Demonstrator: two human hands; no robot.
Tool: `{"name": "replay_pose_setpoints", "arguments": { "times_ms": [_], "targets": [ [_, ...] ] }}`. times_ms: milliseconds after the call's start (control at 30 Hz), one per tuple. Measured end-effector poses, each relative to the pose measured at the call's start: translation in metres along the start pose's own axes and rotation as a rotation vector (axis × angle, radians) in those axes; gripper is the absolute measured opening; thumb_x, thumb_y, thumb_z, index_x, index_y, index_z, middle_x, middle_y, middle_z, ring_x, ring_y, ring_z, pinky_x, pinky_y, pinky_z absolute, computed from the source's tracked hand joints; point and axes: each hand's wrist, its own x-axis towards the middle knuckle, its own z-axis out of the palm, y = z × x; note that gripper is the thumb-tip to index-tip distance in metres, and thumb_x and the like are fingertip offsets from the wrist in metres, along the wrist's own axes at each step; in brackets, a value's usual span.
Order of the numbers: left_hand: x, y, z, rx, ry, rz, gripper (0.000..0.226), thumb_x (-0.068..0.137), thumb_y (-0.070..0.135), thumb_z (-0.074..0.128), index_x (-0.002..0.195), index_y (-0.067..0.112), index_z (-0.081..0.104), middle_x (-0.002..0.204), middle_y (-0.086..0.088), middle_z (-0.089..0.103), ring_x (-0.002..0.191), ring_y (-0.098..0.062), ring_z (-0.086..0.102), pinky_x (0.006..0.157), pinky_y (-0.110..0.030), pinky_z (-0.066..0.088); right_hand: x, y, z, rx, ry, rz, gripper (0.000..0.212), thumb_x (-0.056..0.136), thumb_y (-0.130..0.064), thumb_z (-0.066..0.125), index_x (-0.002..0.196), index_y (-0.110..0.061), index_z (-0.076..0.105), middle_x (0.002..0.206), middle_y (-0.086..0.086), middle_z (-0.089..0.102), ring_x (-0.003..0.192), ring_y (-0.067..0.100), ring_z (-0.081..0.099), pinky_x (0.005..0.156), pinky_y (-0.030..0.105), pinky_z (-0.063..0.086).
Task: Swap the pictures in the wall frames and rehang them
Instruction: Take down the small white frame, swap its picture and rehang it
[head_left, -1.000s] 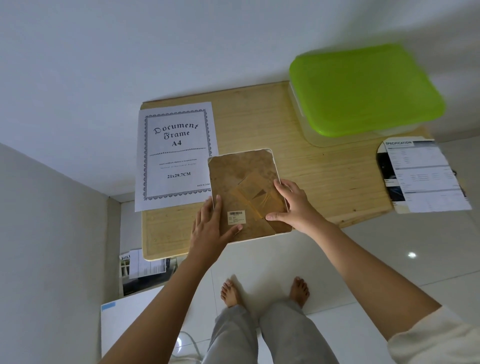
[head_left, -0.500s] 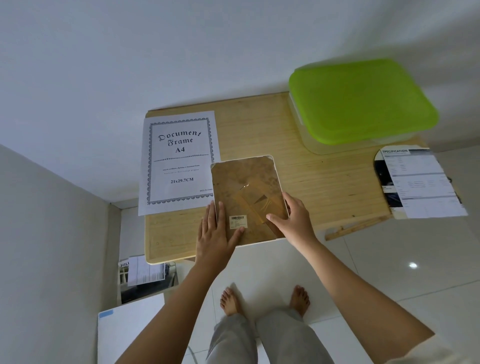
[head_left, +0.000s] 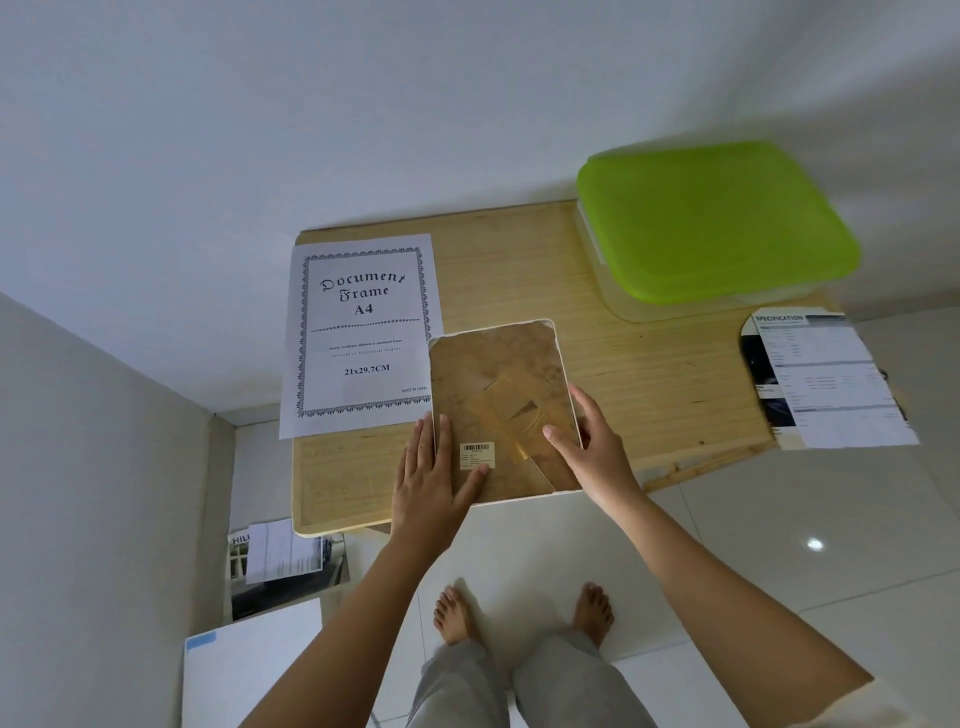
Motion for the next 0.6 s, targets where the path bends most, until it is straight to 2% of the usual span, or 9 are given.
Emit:
{"name": "replay_pose_setpoints", "arguments": {
  "times_ms": [100, 200, 267, 367, 400, 433, 500, 533, 600],
  "targets": [
    [0.006, 0.005, -0.007, -0.074, 0.005, -0.041, 0.091, 0.075, 0.077, 0.005, 0.147, 0.022, -0.004, 0.157, 0.0, -0.002, 0.144, -0.013, -0.007, 0.116, -0.032, 0.001, 0.001, -0.012, -0.001, 0.042, 0.04, -0.012, 0.056, 0.088, -0.023, 0.061, 0.138, -0.031, 0.037, 0.119, -0.018, 0.049, 0.1, -0.002, 0.049, 0.084, 0.012, 0.036],
    [0.013, 0.017, -0.019, -0.19, 0.032, -0.106, 0.075, 0.09, 0.062, 0.032, 0.148, 0.018, 0.013, 0.155, -0.006, 0.011, 0.143, -0.02, 0.006, 0.114, -0.038, 0.013, 0.005, -0.029, 0.0, 0.131, 0.137, -0.075, 0.044, 0.09, -0.018, 0.057, 0.133, -0.024, 0.047, 0.083, -0.007, 0.053, 0.059, 0.0, 0.042, 0.06, 0.011, 0.036],
    [0.02, 0.03, -0.028, -0.29, 0.046, -0.128, 0.065, 0.093, 0.049, 0.04, 0.146, 0.017, 0.022, 0.153, -0.01, 0.012, 0.142, -0.024, 0.008, 0.113, -0.038, 0.017, 0.008, -0.041, 0.002, 0.168, 0.158, -0.122, 0.039, 0.093, -0.016, 0.053, 0.132, -0.018, 0.049, 0.074, -0.004, 0.049, 0.051, 0.003, 0.036, 0.049, 0.01, 0.033],
    [0.035, 0.057, -0.054, -0.478, 0.113, -0.094, 0.058, 0.094, 0.04, 0.044, 0.144, 0.018, 0.026, 0.15, -0.011, 0.018, 0.14, -0.026, 0.017, 0.111, -0.038, 0.02, 0.011, -0.064, -0.003, 0.16, 0.132, -0.235, 0.039, 0.094, -0.016, 0.051, 0.133, -0.015, 0.049, 0.073, 0.0, 0.047, 0.046, 0.003, 0.032, 0.045, 0.011, 0.027],
    [0.043, 0.069, -0.067, -0.565, 0.131, -0.075, 0.057, 0.094, 0.039, 0.044, 0.145, 0.02, 0.026, 0.148, -0.01, 0.023, 0.138, -0.025, 0.024, 0.111, -0.038, 0.023, 0.011, -0.073, -0.005, 0.131, 0.11, -0.285, 0.04, 0.094, -0.016, 0.051, 0.134, -0.014, 0.048, 0.079, -0.002, 0.053, 0.047, 0.0, 0.037, 0.048, 0.009, 0.03],
    [0.052, 0.08, -0.08, -0.651, 0.142, -0.048, 0.057, 0.094, 0.041, 0.044, 0.145, 0.022, 0.025, 0.145, -0.008, 0.028, 0.134, -0.023, 0.032, 0.111, -0.039, 0.028, 0.011, -0.081, -0.009, 0.085, 0.089, -0.341, 0.04, 0.094, -0.015, 0.051, 0.134, -0.013, 0.047, 0.092, -0.006, 0.06, 0.054, -0.006, 0.048, 0.054, 0.006, 0.036],
    [0.067, 0.101, -0.108, -0.783, 0.147, 0.031, 0.063, 0.09, 0.056, 0.04, 0.145, 0.032, 0.021, 0.146, -0.003, 0.035, 0.13, -0.019, 0.04, 0.108, -0.043, 0.035, 0.011, -0.097, -0.017, -0.038, 0.071, -0.464, 0.041, 0.095, -0.016, 0.05, 0.135, -0.016, 0.045, 0.119, -0.005, 0.061, 0.086, -0.009, 0.061, 0.073, 0.007, 0.044],
    [0.074, 0.11, -0.119, -0.841, 0.149, 0.067, 0.067, 0.086, 0.063, 0.039, 0.144, 0.038, 0.018, 0.146, -0.001, 0.036, 0.13, -0.018, 0.041, 0.106, -0.046, 0.037, 0.013, -0.103, -0.02, -0.094, 0.071, -0.528, 0.041, 0.095, -0.02, 0.05, 0.136, -0.018, 0.044, 0.117, 0.0, 0.063, 0.093, 0.0, 0.062, 0.077, 0.013, 0.047],
    [0.083, 0.124, -0.134, -0.95, 0.148, 0.106, 0.067, 0.081, 0.069, 0.041, 0.14, 0.051, 0.015, 0.143, 0.002, 0.042, 0.125, -0.02, 0.047, 0.1, -0.053, 0.042, 0.017, -0.114, -0.026, -0.202, 0.093, -0.649, 0.045, 0.094, -0.028, 0.046, 0.138, -0.022, 0.04, 0.094, 0.004, 0.063, 0.08, 0.015, 0.06, 0.072, 0.028, 0.05]
  ]
}}
